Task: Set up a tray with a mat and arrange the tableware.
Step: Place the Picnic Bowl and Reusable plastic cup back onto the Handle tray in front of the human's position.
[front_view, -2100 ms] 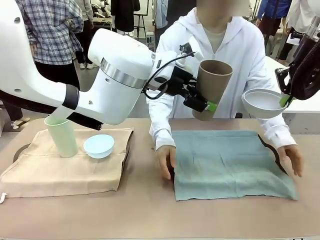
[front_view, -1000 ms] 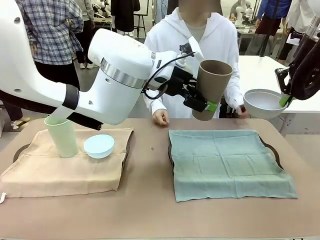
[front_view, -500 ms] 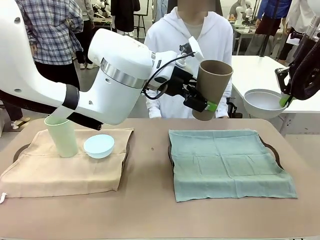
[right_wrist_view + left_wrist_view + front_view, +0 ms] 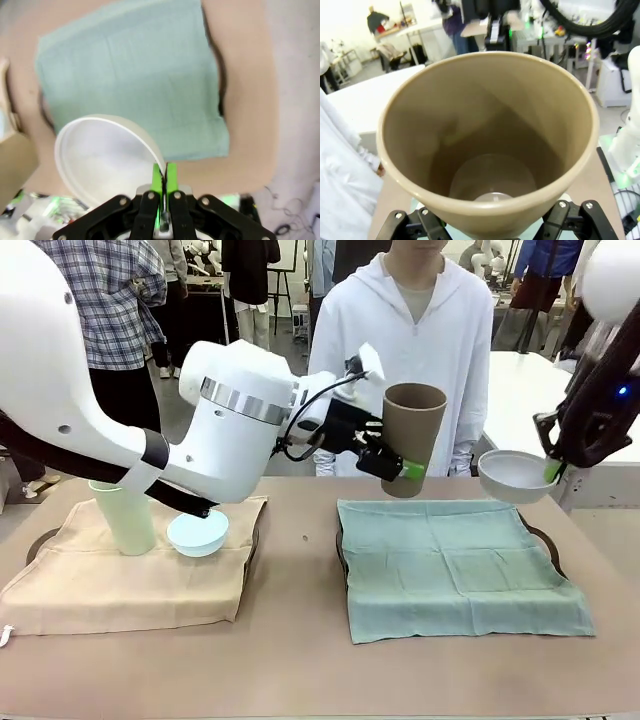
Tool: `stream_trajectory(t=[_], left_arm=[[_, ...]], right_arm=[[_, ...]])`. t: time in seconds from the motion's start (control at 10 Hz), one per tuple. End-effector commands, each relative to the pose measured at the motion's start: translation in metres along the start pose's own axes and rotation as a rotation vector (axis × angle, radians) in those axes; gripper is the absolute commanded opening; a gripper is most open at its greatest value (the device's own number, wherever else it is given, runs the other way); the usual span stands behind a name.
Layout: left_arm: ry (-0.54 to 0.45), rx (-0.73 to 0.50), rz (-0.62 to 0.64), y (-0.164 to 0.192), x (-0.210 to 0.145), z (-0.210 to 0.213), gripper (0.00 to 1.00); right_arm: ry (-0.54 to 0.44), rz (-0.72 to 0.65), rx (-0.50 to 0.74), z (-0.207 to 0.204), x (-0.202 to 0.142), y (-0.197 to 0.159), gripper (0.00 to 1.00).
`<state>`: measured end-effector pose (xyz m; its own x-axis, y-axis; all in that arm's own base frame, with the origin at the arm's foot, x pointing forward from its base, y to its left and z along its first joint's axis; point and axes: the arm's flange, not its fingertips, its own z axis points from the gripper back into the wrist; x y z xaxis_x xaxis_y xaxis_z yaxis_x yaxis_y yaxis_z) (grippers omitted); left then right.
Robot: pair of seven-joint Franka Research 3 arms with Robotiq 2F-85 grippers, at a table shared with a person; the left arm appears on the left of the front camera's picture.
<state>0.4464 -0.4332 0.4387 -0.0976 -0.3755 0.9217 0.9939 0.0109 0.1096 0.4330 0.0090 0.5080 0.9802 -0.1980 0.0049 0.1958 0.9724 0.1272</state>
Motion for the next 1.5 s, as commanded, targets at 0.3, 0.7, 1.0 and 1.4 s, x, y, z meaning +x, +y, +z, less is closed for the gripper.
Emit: stream_trajectory(t=[0.3, 0.7, 1.0, 1.4], left_arm=[[-0.022, -0.11, 0.014, 0.011, -0.079, -0.028, 0.83], [-0.028, -0.107, -0.037, 0.017, -0.106, -0.051, 0.83], [-0.023, -0.105, -0.054, 0.027, -0.113, -0.066, 0.83], [-0.007, -0.099, -0.069, 0.035, -0.122, -0.078, 0.83]], right_arm=[[-0.031, 0.031, -0.002, -0.069, 0.029, 0.001, 0.04], [0.009, 0.022, -0.036, -0.116, 0.044, -0.001, 0.04], [0.01, 0.029, -0.034, -0.13, 0.05, -0.003, 0.04], [0.013, 0.036, -0.025, -0.138, 0.056, -0.007, 0.04]])
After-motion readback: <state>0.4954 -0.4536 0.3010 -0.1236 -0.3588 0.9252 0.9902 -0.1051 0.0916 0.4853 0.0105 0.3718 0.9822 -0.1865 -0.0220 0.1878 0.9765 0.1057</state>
